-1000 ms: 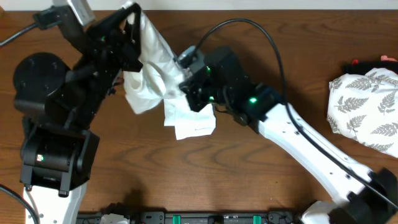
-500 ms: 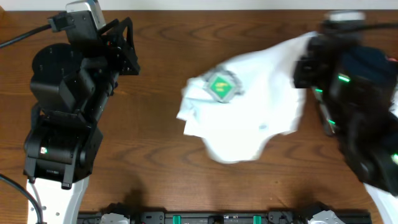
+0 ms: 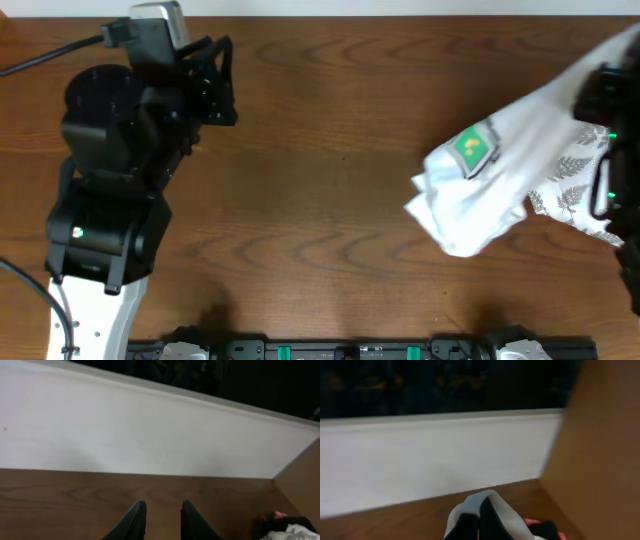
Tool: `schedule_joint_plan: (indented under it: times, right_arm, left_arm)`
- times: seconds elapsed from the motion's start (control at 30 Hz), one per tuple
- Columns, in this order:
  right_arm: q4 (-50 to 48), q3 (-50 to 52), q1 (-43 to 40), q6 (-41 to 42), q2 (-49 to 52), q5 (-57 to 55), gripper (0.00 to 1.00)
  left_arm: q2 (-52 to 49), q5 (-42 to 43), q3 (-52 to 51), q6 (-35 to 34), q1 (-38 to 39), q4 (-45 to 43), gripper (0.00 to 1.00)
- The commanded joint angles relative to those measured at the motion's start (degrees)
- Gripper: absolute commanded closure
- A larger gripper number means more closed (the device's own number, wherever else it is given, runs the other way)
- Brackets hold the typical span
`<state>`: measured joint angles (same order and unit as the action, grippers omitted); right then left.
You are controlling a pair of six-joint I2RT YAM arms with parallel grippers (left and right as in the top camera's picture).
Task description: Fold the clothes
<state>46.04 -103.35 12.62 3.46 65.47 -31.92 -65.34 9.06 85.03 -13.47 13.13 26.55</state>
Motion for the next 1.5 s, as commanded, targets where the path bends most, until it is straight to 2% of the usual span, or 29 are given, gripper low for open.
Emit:
schedule_joint_plan:
  times: [0.0, 0.1, 0.27, 0.43, 0.57, 0.67, 0.83, 0.97, 1.2, 1.23, 1.33, 1.4, 1.43, 1.47]
  right_arm:
    - [2.1, -2.5, -2.6, 6.6, -0.5, -12.3, 0.99]
    - [5.0, -2.5, -5.2, 11.9, -0.2, -17.7, 0.99]
    - [7.4, -2.5, -9.0, 11.8, 2.3, -12.1, 0.99]
    - [8.6, -2.5, -9.3, 8.2, 6.7, 1.4, 0.99]
    - [8.0, -2.5, -9.1, 4.5, 11.6, 22.6, 0.99]
    - [7.1, -2.5, -8.0, 5.9, 15.7, 33.7, 0.99]
    - [4.0, -2.5, -1.6, 12.0, 23.8, 43.8, 0.99]
    - [-1.9, -2.5, 7.7, 16.1, 31.1, 49.0, 0.99]
    - [-10.8, -2.5, 19.1, 18.8, 40.9, 49.9, 0.98]
    - [-11.2, -2.5, 19.6, 18.8, 41.6, 49.4, 0.95]
    - [-11.3, -2.5, 19.8, 17.4, 42.4, 48.2, 0.71]
    - [-10.6, -2.5, 18.8, 15.4, 41.9, 48.2, 0.40]
    - [-9.9, -2.5, 18.0, 14.6, 41.5, 48.2, 0.31]
    - [-8.8, -2.5, 17.0, 14.1, 40.9, 48.2, 0.31]
  left_arm:
    - [-1.2, 1.0, 1.2, 0.5, 1.6, 0.0, 0.76]
    - [-2.2, 1.0, 1.2, 0.5, 2.8, 0.0, 0.76]
    - [-3.3, 1.0, 1.2, 0.6, 3.6, 0.2, 0.76]
    - [-3.4, 0.6, 1.2, 1.5, 3.6, 1.7, 0.76]
    - [-3.4, -2.0, 1.2, 2.4, 3.6, 3.8, 0.76]
    - [-3.4, -4.8, 1.2, 2.5, 3.6, 5.6, 0.76]
    - [-3.4, -5.7, 1.2, 2.5, 3.6, 7.2, 0.76]
    - [-3.4, -5.7, 1.2, 2.5, 3.6, 7.3, 0.76]
    - [-3.4, -5.7, 1.2, 2.5, 3.6, 7.3, 0.76]
    - [-3.4, -5.7, 1.2, 2.5, 3.6, 7.4, 0.76]
    - [-3.4, -5.7, 1.2, 2.5, 3.6, 8.0, 0.76]
    - [-3.5, -5.7, 1.2, 2.5, 3.6, 8.3, 0.76]
    - [-3.5, -5.7, 1.2, 2.5, 3.6, 8.4, 0.76]
    - [-3.6, -5.7, 1.2, 2.5, 3.6, 8.6, 0.75]
